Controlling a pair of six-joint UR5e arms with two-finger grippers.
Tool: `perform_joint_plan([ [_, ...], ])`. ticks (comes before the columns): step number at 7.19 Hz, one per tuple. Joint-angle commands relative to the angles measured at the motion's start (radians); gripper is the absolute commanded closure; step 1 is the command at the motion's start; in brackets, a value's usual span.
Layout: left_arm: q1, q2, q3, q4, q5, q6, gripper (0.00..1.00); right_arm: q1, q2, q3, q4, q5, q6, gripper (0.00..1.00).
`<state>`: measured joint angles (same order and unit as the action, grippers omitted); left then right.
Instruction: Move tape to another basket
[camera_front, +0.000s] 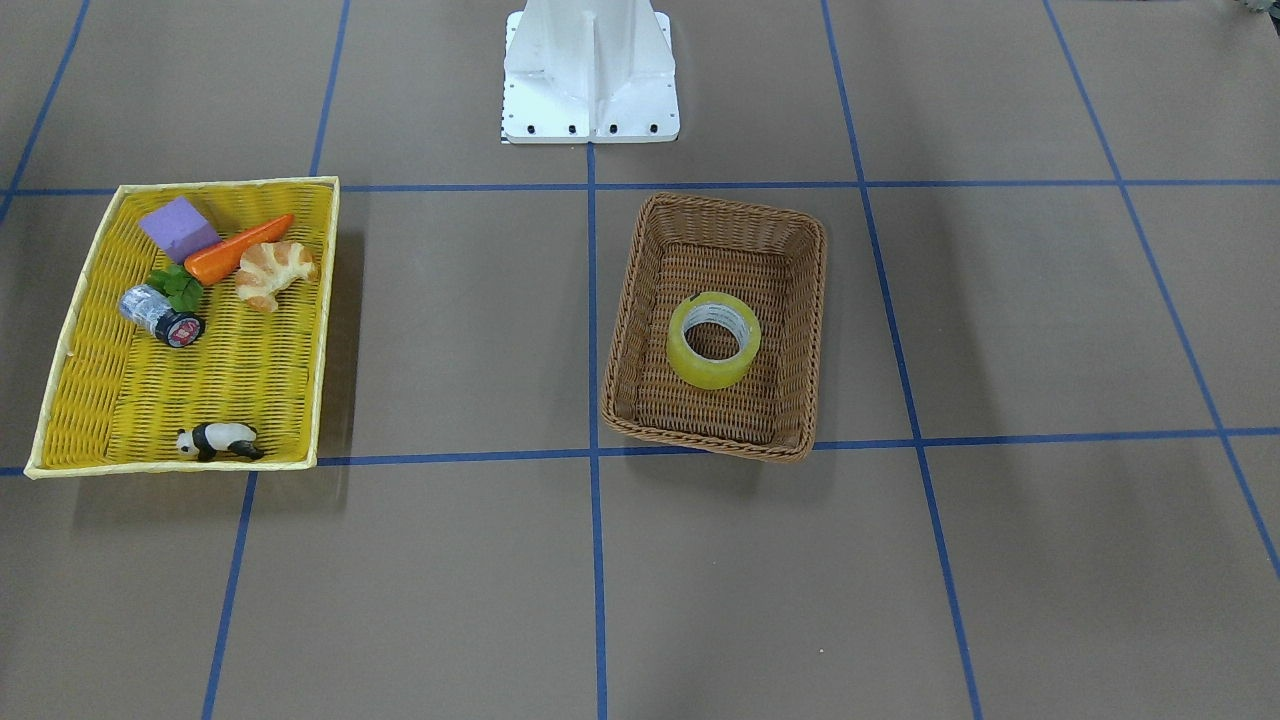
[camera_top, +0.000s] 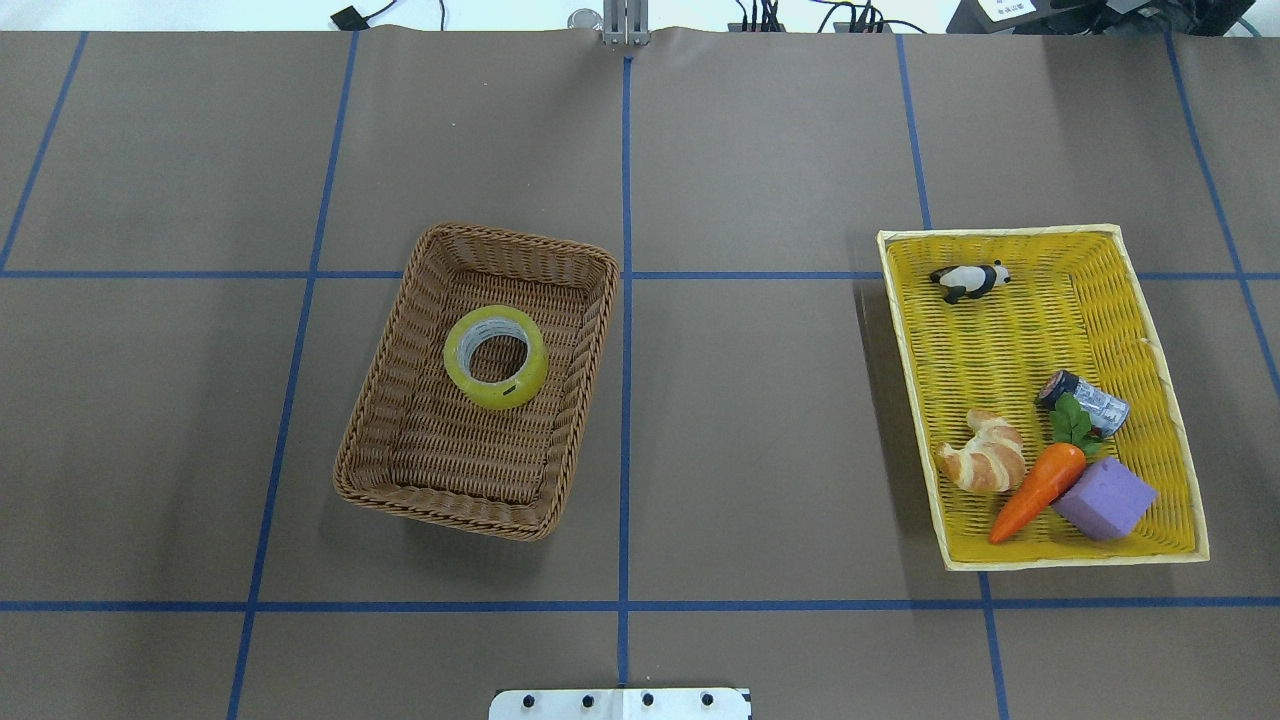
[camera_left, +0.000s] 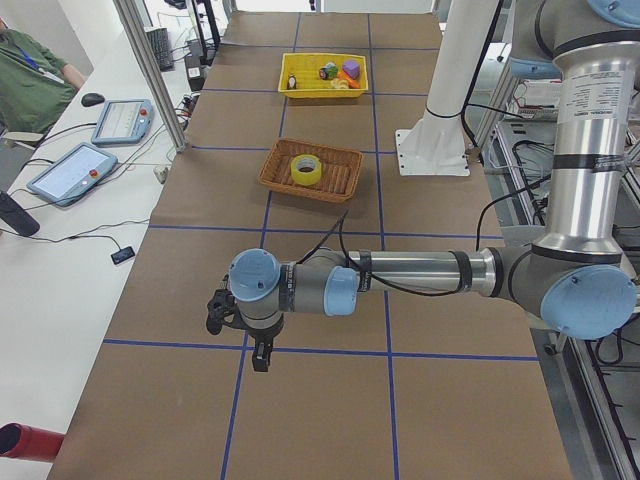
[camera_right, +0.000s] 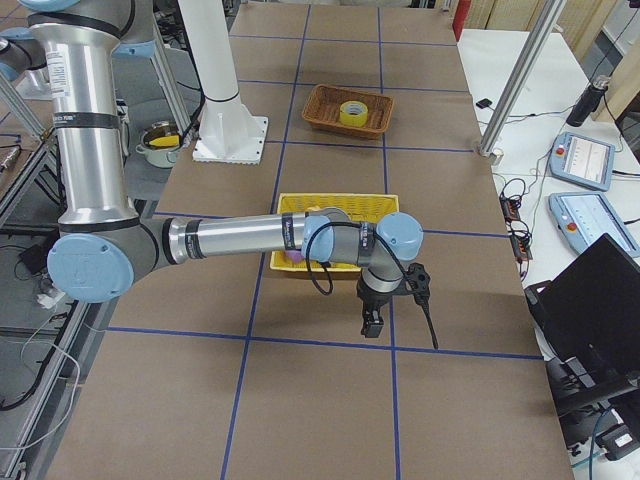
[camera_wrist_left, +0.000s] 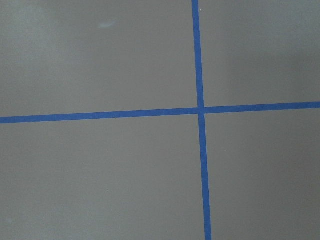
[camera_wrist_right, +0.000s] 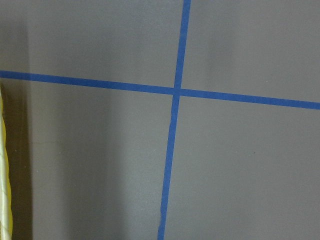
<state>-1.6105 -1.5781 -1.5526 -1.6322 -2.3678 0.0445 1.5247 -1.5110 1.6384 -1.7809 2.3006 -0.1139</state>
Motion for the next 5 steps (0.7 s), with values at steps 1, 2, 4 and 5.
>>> perform_joint_plan([
  [1,0.001,0.000,0.002,0.000,0.001,0.000,0.01,0.000,0.002,0.001,0.000,0.002,0.003,0.00],
  [2,0.001,0.000,0.006,0.002,0.001,0.000,0.01,0.000,0.003,0.001,0.000,0.002,0.003,0.00],
  [4,0.001,0.000,0.012,0.002,0.001,0.000,0.01,0.000,0.003,0.004,0.000,0.007,0.003,0.00],
  [5,0.003,0.000,0.014,0.000,0.001,0.000,0.01,0.000,0.005,0.003,0.000,0.007,0.003,0.00],
])
